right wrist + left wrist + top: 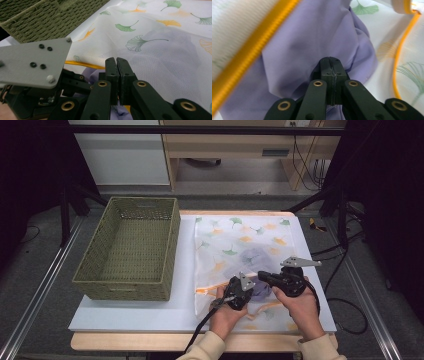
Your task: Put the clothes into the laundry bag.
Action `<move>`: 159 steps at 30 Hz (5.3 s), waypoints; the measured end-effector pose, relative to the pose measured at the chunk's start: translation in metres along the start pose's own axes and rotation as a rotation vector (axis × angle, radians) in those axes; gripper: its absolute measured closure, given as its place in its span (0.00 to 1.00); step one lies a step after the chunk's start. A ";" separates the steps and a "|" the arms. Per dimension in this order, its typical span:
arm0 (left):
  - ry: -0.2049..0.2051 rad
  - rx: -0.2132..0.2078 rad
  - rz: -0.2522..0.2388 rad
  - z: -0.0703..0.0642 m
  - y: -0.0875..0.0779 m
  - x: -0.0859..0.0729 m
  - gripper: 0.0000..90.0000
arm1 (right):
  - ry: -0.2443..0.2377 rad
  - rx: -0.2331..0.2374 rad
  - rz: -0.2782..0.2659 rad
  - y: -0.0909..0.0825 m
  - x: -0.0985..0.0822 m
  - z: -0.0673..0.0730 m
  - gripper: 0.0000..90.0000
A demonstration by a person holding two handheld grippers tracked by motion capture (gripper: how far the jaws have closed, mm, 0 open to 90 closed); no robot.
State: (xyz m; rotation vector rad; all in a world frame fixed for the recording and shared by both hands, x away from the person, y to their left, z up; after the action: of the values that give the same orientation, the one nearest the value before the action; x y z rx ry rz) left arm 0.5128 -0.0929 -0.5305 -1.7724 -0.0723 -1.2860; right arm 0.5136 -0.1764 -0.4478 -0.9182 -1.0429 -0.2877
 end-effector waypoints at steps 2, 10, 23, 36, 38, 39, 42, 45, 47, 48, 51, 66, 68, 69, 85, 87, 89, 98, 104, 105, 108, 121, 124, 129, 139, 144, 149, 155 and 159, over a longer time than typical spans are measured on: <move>-0.008 0.001 -0.005 0.002 0.001 0.000 1.00 | 0.002 -0.003 0.002 0.001 0.000 0.001 0.98; -0.009 0.011 -0.015 0.004 0.005 0.000 1.00 | 0.005 -0.004 0.005 0.001 -0.001 0.001 0.98; -0.005 0.055 -0.027 0.013 0.008 0.005 1.00 | 0.008 -0.003 0.009 0.000 -0.002 0.002 0.98; -0.034 0.089 -0.042 0.025 0.015 0.011 1.00 | 0.004 0.003 0.011 0.001 -0.003 0.001 0.99; -0.040 0.091 -0.040 0.027 0.016 0.012 1.00 | 0.008 0.005 0.017 0.002 -0.004 0.002 0.98; -0.042 0.093 -0.040 0.028 0.016 0.013 1.00 | 0.017 0.008 0.021 0.002 -0.004 0.002 0.99; -0.049 0.100 -0.047 0.029 0.017 0.013 1.00 | 0.014 0.011 0.021 0.002 -0.004 0.002 0.98; -0.050 0.109 -0.045 0.031 0.017 0.014 1.00 | 0.008 0.011 0.020 0.003 -0.004 0.002 0.98; -0.048 0.123 -0.054 0.033 0.018 0.015 1.00 | 0.008 0.011 0.019 0.003 -0.004 0.002 0.98; -0.046 0.133 -0.059 0.034 0.018 0.016 1.00 | 0.008 0.011 0.019 0.003 -0.004 0.002 0.98; -0.044 0.139 -0.048 0.037 0.021 0.017 1.00 | 0.007 0.012 0.021 0.004 -0.005 0.003 0.98; -0.041 0.159 -0.035 0.046 0.025 0.022 1.00 | -0.002 0.019 0.020 0.008 -0.005 0.004 0.98; -0.038 0.162 -0.037 0.046 0.026 0.023 1.00 | 0.002 0.025 0.021 0.008 -0.005 0.004 0.99; -0.037 0.160 -0.037 0.046 0.026 0.023 1.00 | 0.008 0.022 0.021 0.009 -0.005 0.004 0.99; -0.032 0.176 -0.039 0.049 0.030 0.028 1.00 | 0.005 0.022 0.017 0.009 -0.004 0.003 0.98; -0.032 0.179 -0.041 0.050 0.030 0.029 1.00 | 0.006 0.022 0.017 0.009 -0.004 0.003 0.98; -0.031 0.181 -0.040 0.050 0.031 0.030 1.00 | 0.006 0.022 0.014 0.009 -0.004 0.003 0.99; -0.040 0.183 -0.040 0.053 0.034 0.033 1.00 | 0.006 0.024 0.008 0.008 -0.003 0.003 0.99; -0.044 0.190 -0.046 0.055 0.037 0.035 1.00 | 0.017 0.024 0.005 0.010 -0.002 0.001 0.99; -0.042 0.190 -0.043 0.055 0.037 0.035 1.00 | 0.020 0.024 0.006 0.010 -0.002 0.001 0.99; -0.039 0.197 -0.045 0.056 0.037 0.036 1.00 | 0.026 0.027 0.002 0.010 -0.002 0.000 0.99; -0.030 0.230 -0.058 0.061 0.041 0.041 1.00 | 0.027 0.028 -0.005 0.011 0.000 0.000 0.99; -0.028 0.233 -0.063 0.062 0.042 0.042 1.00 | 0.028 0.031 -0.006 0.011 0.000 -0.001 0.99; -0.031 0.217 -0.062 0.059 0.039 0.041 1.00 | 0.027 0.028 -0.009 0.010 0.000 -0.001 0.99; -0.014 0.199 -0.062 0.056 0.020 0.033 1.00 | 0.025 0.032 -0.015 0.007 0.001 0.001 0.99; -0.029 0.155 -0.072 0.045 0.006 0.026 1.00 | 0.013 0.034 -0.020 0.004 0.003 0.001 0.99; -0.008 0.140 -0.078 0.039 -0.015 0.019 1.00 | 0.017 0.034 -0.022 0.002 0.005 0.002 0.99; 0.003 0.129 -0.098 0.040 -0.046 0.015 1.00 | 0.009 0.036 -0.014 0.001 0.005 0.005 0.99; 0.003 0.103 -0.118 0.039 -0.062 0.013 1.00 | -0.008 0.036 -0.004 0.003 0.004 0.008 0.99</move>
State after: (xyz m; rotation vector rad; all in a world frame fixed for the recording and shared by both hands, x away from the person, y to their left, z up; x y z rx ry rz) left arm 0.5143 -0.0358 -0.4832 -1.6987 -0.2411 -1.3446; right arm 0.5128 -0.1676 -0.4447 -0.8854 -1.0542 -0.2686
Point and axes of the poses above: each handheld gripper's, and its own axes: y roughly forward along the jaws, x roughly out of its top, z roughly to its left, the point moved 8 cm from there along y, roughly forward along the jaws, and after that the axes turned 3 degrees about -y, right-handed, at the moved point
